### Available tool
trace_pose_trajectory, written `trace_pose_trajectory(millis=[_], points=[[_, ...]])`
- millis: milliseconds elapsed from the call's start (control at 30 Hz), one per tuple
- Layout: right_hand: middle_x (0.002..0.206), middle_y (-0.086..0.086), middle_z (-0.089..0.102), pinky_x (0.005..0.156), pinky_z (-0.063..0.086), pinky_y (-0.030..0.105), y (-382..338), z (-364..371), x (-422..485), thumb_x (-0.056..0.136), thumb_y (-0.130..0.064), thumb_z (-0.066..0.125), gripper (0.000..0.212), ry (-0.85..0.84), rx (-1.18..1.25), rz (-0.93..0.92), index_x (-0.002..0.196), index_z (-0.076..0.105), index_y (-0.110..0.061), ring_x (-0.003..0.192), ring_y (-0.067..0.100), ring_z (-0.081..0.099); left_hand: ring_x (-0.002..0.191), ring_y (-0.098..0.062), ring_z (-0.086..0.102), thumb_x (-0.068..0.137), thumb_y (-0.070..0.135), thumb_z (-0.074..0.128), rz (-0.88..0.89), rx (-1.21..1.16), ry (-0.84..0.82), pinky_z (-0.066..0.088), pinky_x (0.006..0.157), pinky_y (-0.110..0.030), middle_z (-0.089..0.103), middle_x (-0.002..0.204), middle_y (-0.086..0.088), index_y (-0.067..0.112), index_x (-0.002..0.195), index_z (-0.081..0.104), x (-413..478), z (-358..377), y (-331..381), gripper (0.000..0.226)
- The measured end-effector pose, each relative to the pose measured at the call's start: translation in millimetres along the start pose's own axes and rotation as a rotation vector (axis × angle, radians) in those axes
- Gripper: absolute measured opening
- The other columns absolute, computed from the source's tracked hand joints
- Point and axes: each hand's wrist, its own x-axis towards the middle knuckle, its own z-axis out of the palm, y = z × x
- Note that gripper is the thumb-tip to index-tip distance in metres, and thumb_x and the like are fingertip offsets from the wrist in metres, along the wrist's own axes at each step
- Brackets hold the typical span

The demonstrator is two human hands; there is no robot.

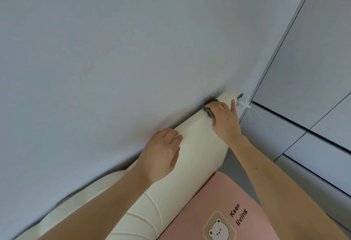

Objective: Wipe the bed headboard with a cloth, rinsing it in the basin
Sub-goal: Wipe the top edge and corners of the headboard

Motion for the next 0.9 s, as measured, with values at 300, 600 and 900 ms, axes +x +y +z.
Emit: trace_pose_trajectory(millis=[300,600,900], points=[[0.113,0.007,0.064,0.111,0.019,0.059,62,15,41,0.08,0.009,0.048,0.038,0.048,0.006,0.172,0.111,0.062,-0.008,0.111,0.031,0.056,0.087,-0.025,0.065,0.085,0.025,0.04,0.031,0.081,-0.101,0.036,0.084,-0.031,0.069,0.097,-0.007,0.005,0.102,0.067,59,33,5,0.038],[0.083,0.003,0.058,0.088,0.047,0.053,106,10,33,0.091,-0.008,0.036,0.022,0.104,0.345,0.727,0.096,0.056,-0.016,0.081,0.032,0.056,0.089,-0.026,0.061,0.083,0.027,0.043,0.068,0.089,-0.043,0.036,0.088,-0.03,0.066,0.102,-0.009,0.002,0.109,0.064,58,40,4,0.041],[0.117,0.013,0.067,0.092,0.051,0.041,25,-95,-35,0.091,-0.017,0.049,0.029,0.122,1.851,0.996,0.112,0.066,-0.006,0.108,0.027,0.063,0.091,-0.026,0.065,0.08,0.024,0.039,0.013,0.072,-0.155,0.032,0.093,-0.031,0.069,0.102,-0.01,0.001,0.108,0.066,56,28,8,0.045]])
